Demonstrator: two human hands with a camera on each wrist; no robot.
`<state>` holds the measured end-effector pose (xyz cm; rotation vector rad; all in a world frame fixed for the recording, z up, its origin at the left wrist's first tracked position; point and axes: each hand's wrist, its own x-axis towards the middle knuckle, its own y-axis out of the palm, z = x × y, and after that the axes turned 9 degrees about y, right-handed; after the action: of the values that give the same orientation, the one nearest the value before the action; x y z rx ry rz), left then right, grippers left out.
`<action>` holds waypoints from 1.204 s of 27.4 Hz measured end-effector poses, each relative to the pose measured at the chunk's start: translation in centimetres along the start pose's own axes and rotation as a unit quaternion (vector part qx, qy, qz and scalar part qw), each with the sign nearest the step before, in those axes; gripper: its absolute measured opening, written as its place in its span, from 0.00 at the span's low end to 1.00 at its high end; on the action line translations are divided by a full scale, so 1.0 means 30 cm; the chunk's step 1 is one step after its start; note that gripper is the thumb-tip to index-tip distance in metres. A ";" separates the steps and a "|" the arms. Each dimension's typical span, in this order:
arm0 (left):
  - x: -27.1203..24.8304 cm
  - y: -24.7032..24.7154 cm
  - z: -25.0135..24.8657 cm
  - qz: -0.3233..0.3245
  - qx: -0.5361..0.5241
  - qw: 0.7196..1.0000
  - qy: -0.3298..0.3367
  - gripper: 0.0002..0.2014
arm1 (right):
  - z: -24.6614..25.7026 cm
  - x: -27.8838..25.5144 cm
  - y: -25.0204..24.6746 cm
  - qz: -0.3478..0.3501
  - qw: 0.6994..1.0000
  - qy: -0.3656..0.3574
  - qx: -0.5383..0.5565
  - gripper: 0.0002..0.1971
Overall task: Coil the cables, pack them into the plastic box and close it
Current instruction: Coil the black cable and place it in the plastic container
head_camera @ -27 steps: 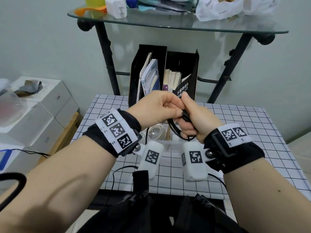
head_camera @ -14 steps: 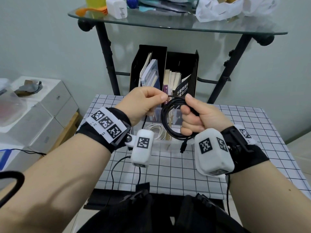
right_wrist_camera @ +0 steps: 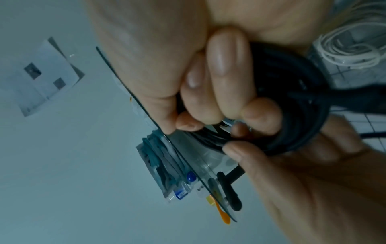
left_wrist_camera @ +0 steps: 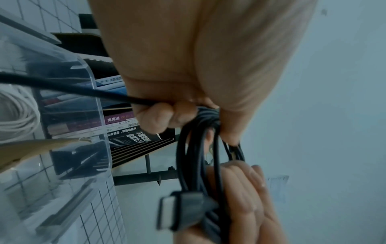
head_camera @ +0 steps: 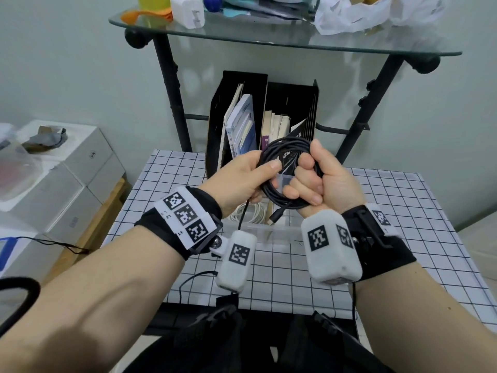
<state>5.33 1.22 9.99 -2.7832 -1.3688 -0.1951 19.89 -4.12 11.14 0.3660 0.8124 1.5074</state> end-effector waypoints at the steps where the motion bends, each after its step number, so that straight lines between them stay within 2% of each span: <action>1: 0.000 0.000 0.002 -0.002 0.008 1.000 0.005 0.09 | -0.006 0.002 0.000 -0.005 1.000 -0.001 -0.007 0.21; 5: 0.004 -0.014 0.006 -0.002 0.062 0.998 0.002 0.09 | -0.009 -0.007 0.004 -0.019 0.999 0.028 -0.015 0.17; 9: 0.010 -0.042 -0.002 0.044 0.133 0.990 -0.013 0.10 | 0.003 -0.020 0.006 -0.042 0.996 0.073 -0.017 0.09; 11: 0.014 -0.062 -0.005 0.080 0.202 0.976 -0.021 0.12 | 0.002 -0.017 -0.001 -0.076 0.991 0.090 -0.065 0.08; 15: 0.021 -0.069 -0.037 0.177 0.314 0.933 -0.020 0.10 | -0.011 -0.019 -0.001 -0.113 0.972 0.145 -0.149 0.13; 17: 0.025 -0.071 -0.045 0.223 0.334 0.915 -0.018 0.11 | -0.018 -0.022 -0.001 -0.110 0.964 0.151 -0.187 0.14; 19: 0.029 -0.073 -0.037 0.242 0.340 0.908 -0.016 0.14 | -0.020 -0.016 -0.010 -0.090 0.963 0.160 -0.197 0.14; 23: 0.026 -0.058 -0.030 0.217 0.315 0.924 -0.006 0.11 | -0.014 0.001 -0.037 -0.097 0.958 0.174 -0.207 0.16; 26: 0.020 -0.063 -0.024 0.168 0.235 0.957 -0.037 0.12 | -0.014 0.000 -0.043 -0.108 0.961 0.160 -0.196 0.18; 30: -0.007 -0.081 0.010 0.080 0.094 0.989 -0.079 0.23 | 0.021 0.000 -0.069 -0.099 0.979 0.136 -0.116 0.19; 33: -0.022 -0.069 0.043 0.028 0.018 0.994 -0.099 0.17 | 0.069 0.003 -0.080 -0.084 0.992 0.093 -0.031 0.19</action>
<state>3.41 2.06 8.58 -2.8709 -1.3131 0.1105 23.03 -3.67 10.94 0.1088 0.9177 1.4188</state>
